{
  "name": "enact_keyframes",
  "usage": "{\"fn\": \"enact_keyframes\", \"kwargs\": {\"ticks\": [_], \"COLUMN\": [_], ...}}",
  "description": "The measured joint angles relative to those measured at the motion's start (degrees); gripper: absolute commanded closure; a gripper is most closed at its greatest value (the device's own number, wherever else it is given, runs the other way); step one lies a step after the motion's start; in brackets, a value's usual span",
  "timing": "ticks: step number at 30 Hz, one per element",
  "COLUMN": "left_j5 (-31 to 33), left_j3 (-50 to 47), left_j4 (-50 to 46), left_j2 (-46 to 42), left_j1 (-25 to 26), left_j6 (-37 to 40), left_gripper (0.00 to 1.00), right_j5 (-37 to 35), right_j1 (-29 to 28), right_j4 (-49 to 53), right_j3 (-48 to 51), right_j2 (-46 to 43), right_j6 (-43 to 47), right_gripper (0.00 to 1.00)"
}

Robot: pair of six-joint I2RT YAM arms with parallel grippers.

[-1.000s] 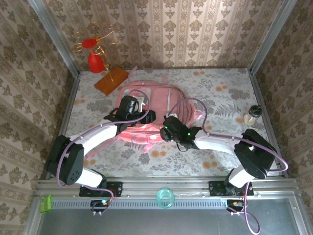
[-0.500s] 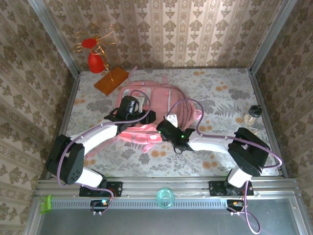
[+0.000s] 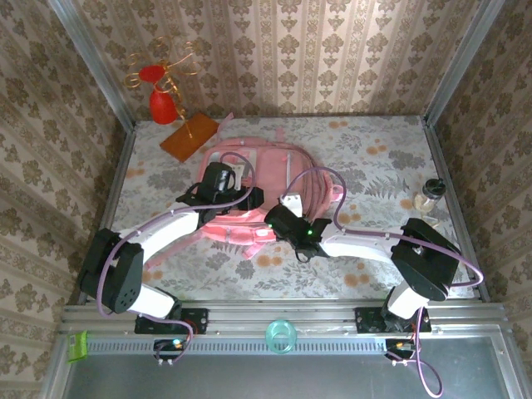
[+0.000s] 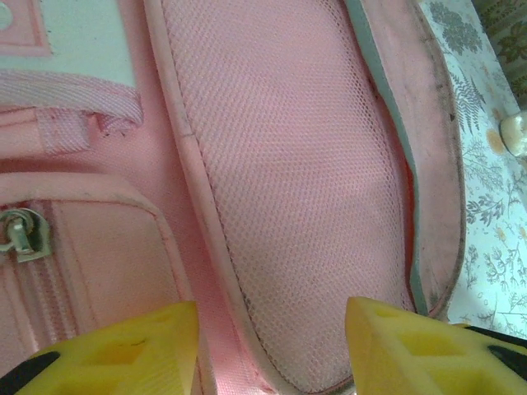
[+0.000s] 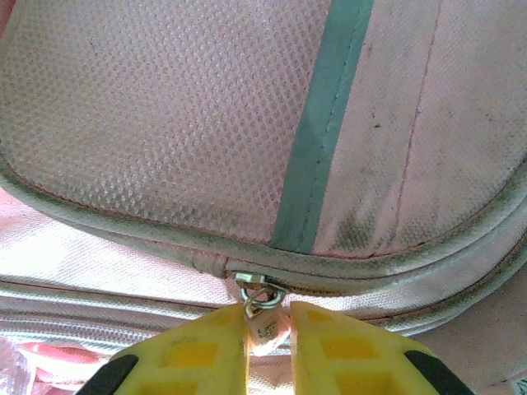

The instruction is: Pack books, pencil case, and school supplies into a backpack

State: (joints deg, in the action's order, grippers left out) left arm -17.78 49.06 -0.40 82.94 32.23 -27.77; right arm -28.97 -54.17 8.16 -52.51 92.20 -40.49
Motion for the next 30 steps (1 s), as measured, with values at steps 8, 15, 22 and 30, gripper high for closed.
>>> {"fn": "enact_keyframes", "kwargs": {"ticks": [8,15,22,30], "left_j5": [0.0,-0.3,-0.4,-0.4], "left_j3": [0.0,0.0,-0.4,-0.6], "left_j4": [0.0,0.0,0.0,0.0], "left_j2": [0.0,0.0,0.0,0.0], "left_j1": [-0.1,-0.5,-0.5,-0.4], "left_j6": [0.6,0.9,0.9,1.0], "left_gripper": [0.49,0.49,0.49,0.49], "right_j5": [0.5,1.4,3.0,4.2], "right_j1": [0.0,0.2,0.9,1.5], "right_j4": [-0.4,-1.6,-5.9,-8.7], "right_j3": [0.0,0.7,4.2,5.5], "right_j2": [0.0,0.0,0.0,0.0], "right_j6": [0.0,0.0,-0.3,-0.3], "right_gripper": [0.89,0.92,0.86,0.94]}}
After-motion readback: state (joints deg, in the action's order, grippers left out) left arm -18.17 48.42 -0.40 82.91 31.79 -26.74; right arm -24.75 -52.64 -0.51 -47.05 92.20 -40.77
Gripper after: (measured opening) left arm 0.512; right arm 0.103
